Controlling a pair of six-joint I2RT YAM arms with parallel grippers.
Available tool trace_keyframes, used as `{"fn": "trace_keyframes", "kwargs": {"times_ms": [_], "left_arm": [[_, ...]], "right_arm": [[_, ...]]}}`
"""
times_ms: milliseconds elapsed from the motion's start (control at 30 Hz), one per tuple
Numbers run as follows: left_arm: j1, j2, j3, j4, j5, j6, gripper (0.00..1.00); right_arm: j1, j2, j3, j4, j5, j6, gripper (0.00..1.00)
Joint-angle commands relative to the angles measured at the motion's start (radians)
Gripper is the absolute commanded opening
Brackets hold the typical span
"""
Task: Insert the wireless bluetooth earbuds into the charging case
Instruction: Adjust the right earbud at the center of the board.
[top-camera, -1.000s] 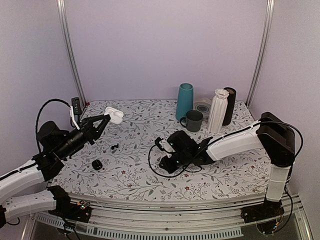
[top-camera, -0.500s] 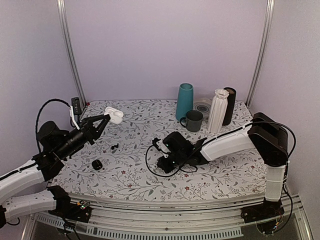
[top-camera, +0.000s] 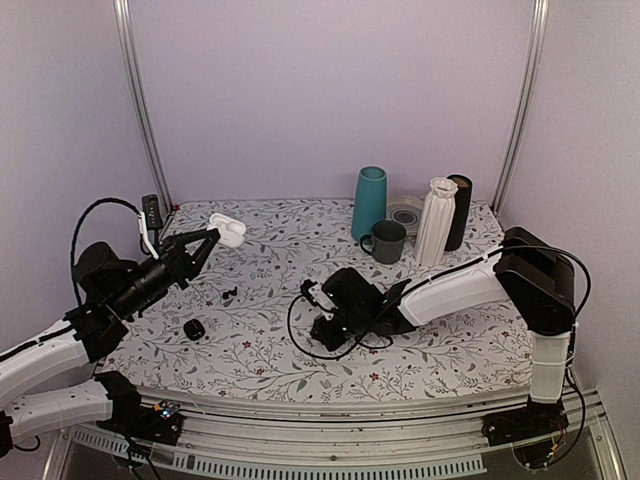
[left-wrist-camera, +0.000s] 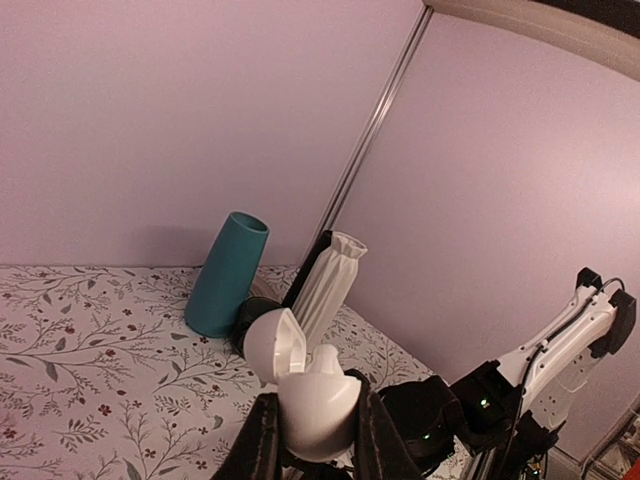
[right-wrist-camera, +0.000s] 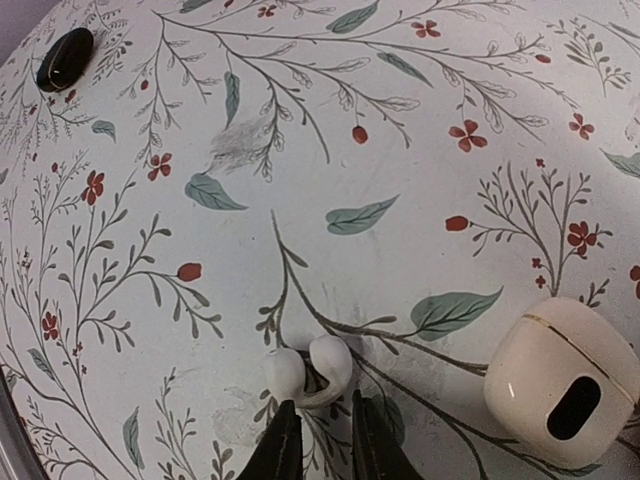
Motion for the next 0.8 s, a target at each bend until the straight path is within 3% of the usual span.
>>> {"fn": "trace_keyframes", "kwargs": {"times_ms": [0,100,767], "left_arm": [[0.017,-0.013,-0.014,0.018,0.014,-0.007,0.0],[0.017,-0.013,-0.014,0.018,0.014,-0.006,0.0],[0.018,-0.022,-0.016,0.013,0.017,-0.011,0.0]], "right_arm": [[0.018,0.025,0.028,0.013,0.012,0.0,0.18],[0.022,0.03,0.028,0.008,0.013,0.003,0.22],[0.055,0.038,0.082,-0.022,-0.022,0.08,0.23]]}}
